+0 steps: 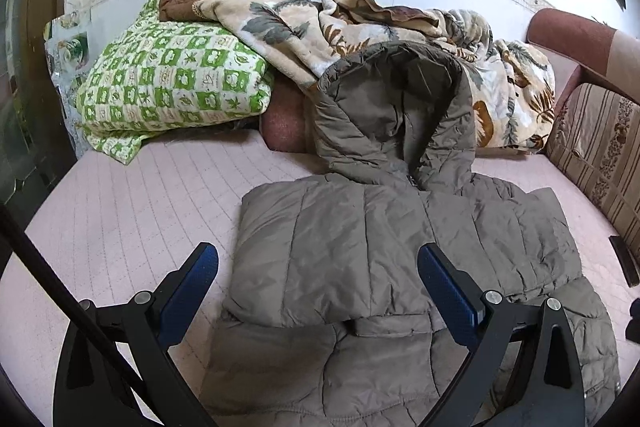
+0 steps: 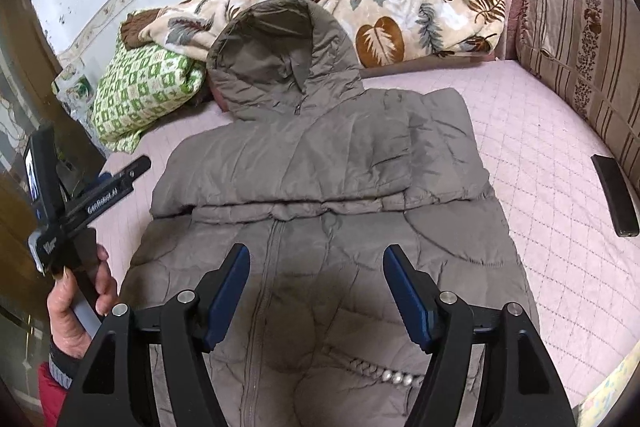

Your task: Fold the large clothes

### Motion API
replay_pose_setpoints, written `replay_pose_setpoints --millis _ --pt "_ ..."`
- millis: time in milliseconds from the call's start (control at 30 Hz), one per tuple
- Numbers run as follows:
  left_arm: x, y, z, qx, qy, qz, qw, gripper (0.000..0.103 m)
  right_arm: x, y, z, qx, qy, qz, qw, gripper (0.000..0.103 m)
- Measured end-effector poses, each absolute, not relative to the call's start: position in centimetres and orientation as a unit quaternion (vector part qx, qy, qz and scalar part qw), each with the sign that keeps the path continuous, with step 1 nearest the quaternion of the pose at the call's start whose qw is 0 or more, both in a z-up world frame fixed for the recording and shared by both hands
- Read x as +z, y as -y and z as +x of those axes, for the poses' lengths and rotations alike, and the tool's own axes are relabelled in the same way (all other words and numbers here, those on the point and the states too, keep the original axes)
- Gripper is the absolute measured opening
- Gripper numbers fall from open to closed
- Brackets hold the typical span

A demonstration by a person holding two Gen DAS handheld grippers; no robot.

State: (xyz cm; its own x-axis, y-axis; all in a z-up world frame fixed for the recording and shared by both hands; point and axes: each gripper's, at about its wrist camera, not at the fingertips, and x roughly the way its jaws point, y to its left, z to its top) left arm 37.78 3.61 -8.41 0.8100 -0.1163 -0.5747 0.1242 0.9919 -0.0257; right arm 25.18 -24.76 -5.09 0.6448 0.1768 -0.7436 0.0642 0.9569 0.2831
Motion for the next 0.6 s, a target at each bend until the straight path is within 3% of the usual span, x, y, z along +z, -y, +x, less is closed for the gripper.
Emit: replay_pose_setpoints --millis 233,600 --pt "-8.7 -4.3 38.6 -0.060 -0.313 0.003 0.948 0.100 -4.6 25.0 27.7 0.050 -0.418 0.106 0.901 0.073" --pt "-7.6 -10.3 41.6 -0.048 -0.324 -0.109 0.939 0.100 2.8 23.7 40.8 0.068 -0.380 0.039 0.922 0.073"
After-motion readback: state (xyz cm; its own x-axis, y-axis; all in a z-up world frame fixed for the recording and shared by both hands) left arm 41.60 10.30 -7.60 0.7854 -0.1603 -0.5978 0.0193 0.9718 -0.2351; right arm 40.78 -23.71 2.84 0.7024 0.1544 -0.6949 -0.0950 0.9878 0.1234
